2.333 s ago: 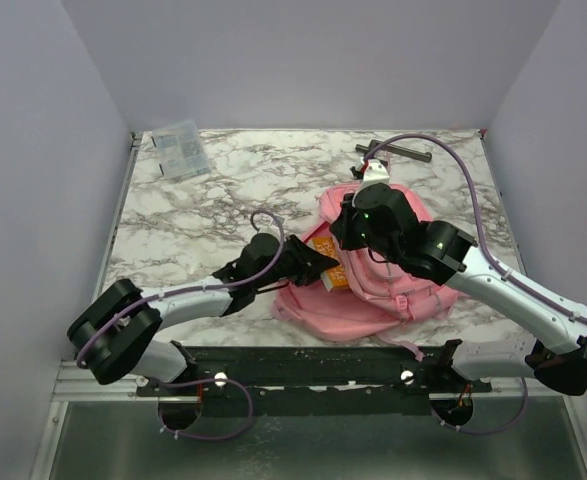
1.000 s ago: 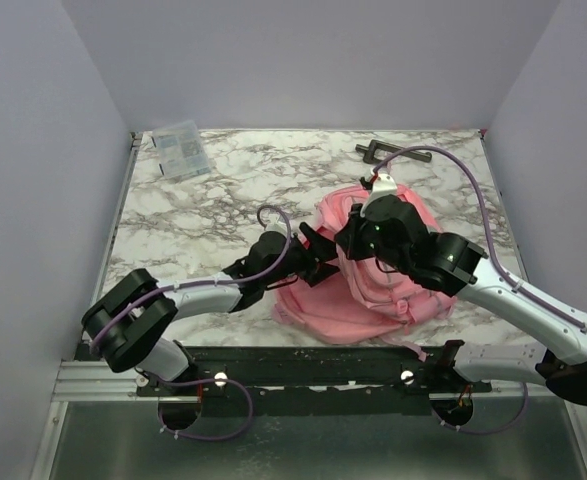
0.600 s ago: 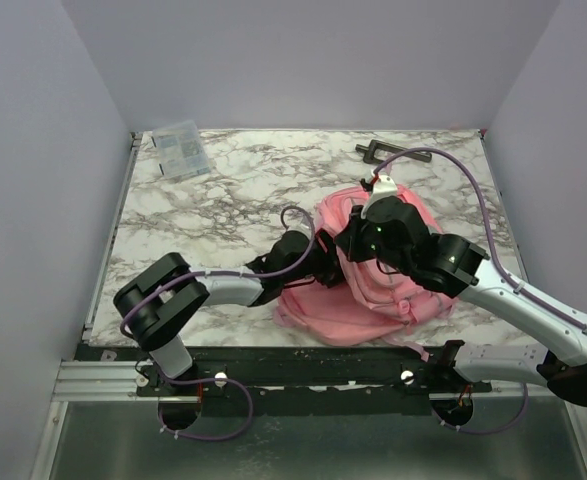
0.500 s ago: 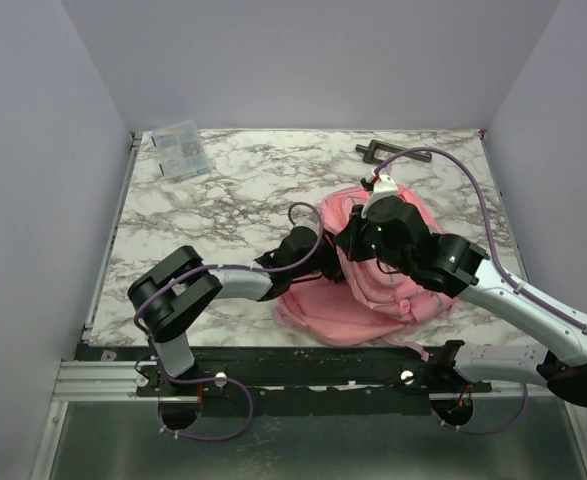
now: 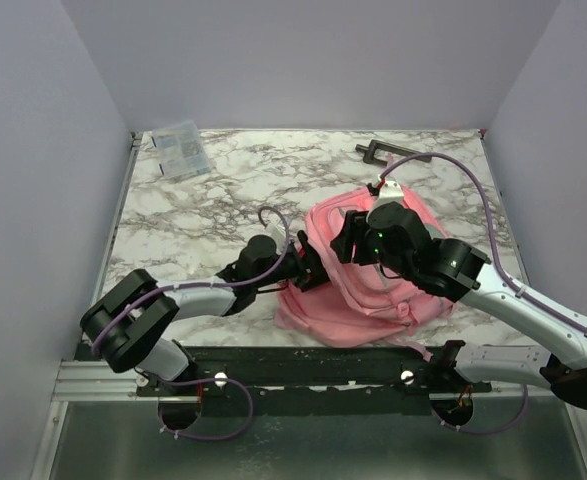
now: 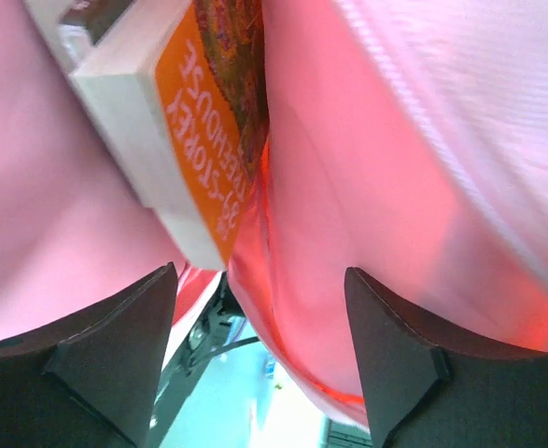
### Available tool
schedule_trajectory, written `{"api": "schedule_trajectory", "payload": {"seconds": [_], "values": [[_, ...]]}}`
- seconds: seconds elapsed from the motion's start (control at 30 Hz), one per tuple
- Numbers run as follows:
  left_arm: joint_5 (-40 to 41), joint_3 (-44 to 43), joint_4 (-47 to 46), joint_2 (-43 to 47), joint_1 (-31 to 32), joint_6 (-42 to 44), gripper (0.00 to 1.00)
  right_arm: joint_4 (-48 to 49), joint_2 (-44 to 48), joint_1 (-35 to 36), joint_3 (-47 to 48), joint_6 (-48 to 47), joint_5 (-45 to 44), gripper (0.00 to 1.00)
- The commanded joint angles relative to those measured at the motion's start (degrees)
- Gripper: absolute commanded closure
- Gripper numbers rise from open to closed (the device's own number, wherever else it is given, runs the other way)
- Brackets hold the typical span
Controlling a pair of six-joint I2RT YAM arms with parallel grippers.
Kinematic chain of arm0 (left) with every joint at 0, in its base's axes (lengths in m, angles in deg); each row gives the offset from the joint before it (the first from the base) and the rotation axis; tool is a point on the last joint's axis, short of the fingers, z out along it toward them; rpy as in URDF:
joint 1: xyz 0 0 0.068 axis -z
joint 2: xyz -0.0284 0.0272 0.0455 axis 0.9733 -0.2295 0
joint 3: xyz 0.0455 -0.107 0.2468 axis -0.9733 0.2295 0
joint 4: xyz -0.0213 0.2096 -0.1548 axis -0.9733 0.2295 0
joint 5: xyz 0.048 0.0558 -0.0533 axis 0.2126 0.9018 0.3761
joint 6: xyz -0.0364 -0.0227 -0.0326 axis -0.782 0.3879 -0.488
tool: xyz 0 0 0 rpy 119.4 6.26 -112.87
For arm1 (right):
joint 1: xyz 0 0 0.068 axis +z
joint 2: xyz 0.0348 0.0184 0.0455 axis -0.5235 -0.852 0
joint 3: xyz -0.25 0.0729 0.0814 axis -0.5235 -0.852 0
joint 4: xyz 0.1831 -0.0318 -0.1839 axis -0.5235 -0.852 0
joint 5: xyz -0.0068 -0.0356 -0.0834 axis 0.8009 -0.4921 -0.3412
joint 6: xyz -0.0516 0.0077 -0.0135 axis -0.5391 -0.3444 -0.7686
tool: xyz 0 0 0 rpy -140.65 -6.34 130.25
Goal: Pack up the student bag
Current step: Place the book in the student bag, then adjust the student bag at the center of the board.
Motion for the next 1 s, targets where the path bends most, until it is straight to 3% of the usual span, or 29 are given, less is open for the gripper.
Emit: {"api": "schedule_trajectory", "payload": {"seconds": [0.0,0.07,0.17,0.23,0.33,0.4,0.6,0.77,0.9,0.97], "values": [[-9.4,5.8,-2.8,6.5,-3.7,6.7,0.23,-3.2,0.3,-0.1,-0.9,-0.7,-3.7,0.37],[-10.6,7.1,-3.8,8.2,-4.4,8.0,0.2,-4.6,1.1,-0.1,-0.8,0.3,-3.7,0.34],[-11.9,8.1,-4.2,9.3,-4.9,8.1,0.22,-4.5,5.3,-0.1,-2.3,4.0,-4.9,0.2],[-10.8,9.8,-4.2,9.8,-5.0,7.6,0.23,-8.5,7.2,-0.1,-2.5,9.4,-12.1,0.14],[-9.2,12.2,-4.2,9.2,-5.8,6.5,0.24,-17.3,8.8,-0.7,-4.4,18.4,-24.1,0.18],[-9.3,13.2,-4.5,7.9,-6.8,4.7,0.24,-18.3,10.3,-3.6,-8.2,21.0,-27.7,0.2],[-9.7,13.5,-5.1,7.5,-7.0,6.0,0.24,-9.1,14.0,-28.2,-19.9,15.8,-10.9,0.22],[-7.7,16.6,-4.4,10.0,-7.2,5.5,0.26,-5.5,10.1,-36.6,-22.5,16.3,-4.9,0.23],[-9.7,18.2,-3.4,10.4,-7.8,4.8,0.2,6.4,6.2,-48.8,-29.1,11.7,13.4,0.29],[-9.5,19.5,-3.0,12.0,-8.2,5.6,0.19,13.5,4.2,-49.2,-31.5,9.6,17.0,0.3]]}}
